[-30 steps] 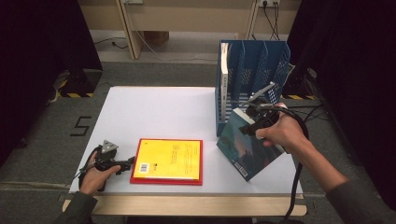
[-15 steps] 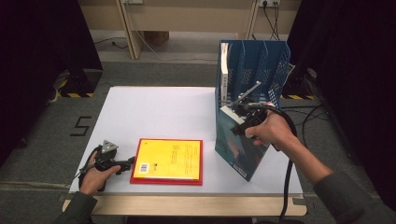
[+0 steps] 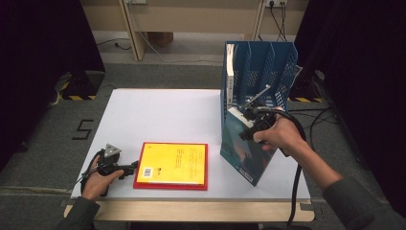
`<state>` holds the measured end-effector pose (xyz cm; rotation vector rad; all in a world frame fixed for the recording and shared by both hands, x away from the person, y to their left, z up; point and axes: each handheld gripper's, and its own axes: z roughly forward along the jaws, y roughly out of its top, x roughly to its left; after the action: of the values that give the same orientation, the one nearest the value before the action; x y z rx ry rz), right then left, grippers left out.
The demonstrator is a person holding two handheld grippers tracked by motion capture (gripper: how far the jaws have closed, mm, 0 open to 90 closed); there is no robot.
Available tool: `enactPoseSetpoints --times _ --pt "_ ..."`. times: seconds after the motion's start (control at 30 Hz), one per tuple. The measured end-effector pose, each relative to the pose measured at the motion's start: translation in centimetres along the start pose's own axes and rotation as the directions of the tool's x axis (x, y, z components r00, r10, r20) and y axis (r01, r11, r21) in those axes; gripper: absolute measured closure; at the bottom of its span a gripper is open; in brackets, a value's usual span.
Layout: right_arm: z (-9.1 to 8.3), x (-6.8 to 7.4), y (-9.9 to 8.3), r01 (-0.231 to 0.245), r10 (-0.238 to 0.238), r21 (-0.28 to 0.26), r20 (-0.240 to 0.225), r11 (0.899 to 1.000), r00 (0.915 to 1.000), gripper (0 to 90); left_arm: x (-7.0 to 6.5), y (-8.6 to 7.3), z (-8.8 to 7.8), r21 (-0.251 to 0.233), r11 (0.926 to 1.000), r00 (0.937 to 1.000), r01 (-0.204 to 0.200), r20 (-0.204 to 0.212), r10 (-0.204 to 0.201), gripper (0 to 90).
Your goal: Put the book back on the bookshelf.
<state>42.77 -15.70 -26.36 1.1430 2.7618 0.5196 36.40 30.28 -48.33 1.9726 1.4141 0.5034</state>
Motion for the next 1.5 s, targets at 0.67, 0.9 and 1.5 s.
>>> enactPoseSetpoints --times 0.67,0.9,1.5 --pt "-2.5 -0.2 -1.0 0.007 -0.003 -0.094 0.037 0.996 0.9993 72.7 0.0 0.0 0.0 0.001 1.0000 1.0000 0.001 0.000 -0.001 12.2" --pt "-2.8 -0.3 -1.2 0.020 -0.016 -0.105 0.035 0.994 0.9993 73.1 0.0 0.0 0.0 0.001 1.0000 1.0000 0.001 0.000 -0.001 12.1" --pt "0.1 -0.7 1.2 -0.024 0.021 0.055 0.042 0.998 0.9989 70.7 0.0 0.0 0.0 0.001 1.0000 1.0000 0.001 0.000 -0.001 12.2"
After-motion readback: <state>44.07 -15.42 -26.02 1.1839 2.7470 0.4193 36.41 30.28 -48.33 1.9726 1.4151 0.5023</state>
